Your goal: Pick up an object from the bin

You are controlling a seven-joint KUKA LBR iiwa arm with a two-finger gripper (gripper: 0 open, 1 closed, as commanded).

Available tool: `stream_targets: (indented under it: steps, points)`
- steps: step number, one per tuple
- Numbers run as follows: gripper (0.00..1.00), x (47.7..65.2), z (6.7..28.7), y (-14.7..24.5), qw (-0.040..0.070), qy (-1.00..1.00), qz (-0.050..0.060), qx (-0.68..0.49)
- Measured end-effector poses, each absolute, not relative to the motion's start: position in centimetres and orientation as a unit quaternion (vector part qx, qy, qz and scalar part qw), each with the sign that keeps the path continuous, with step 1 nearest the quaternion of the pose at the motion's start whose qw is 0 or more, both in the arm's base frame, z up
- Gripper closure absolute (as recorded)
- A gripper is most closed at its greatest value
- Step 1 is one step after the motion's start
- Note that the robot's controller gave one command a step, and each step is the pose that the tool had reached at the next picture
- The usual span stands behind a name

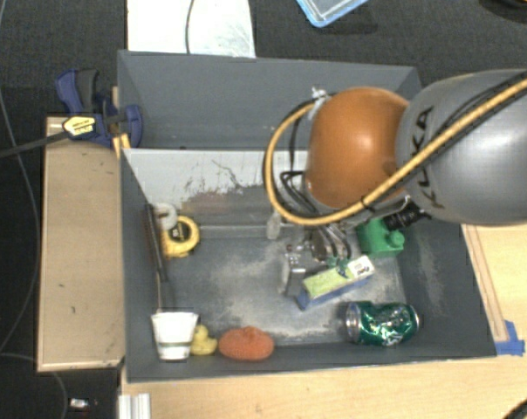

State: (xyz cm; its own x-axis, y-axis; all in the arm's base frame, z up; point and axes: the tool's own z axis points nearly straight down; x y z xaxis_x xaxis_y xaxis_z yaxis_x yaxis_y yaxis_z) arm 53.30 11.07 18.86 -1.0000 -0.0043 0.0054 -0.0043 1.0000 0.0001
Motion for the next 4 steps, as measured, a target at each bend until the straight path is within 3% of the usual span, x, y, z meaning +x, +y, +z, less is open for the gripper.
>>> stream_targets:
  steps: [1,2,3,4]
  points:
    - [0.0,53.5,19.3,11.0,-0.001,-1.0,-0.001,0.0]
    - [0.0,52.6,19.1,5.4,-0.001,-1.0,-0.001,-0.016]
    - [0.0,49.5,16.0,3.2,-0.003,-1.0,-0.001,-0.012]
    - [0.0,52.7,8.0,-0.3,-0.005,-0.999,0.0,0.045]
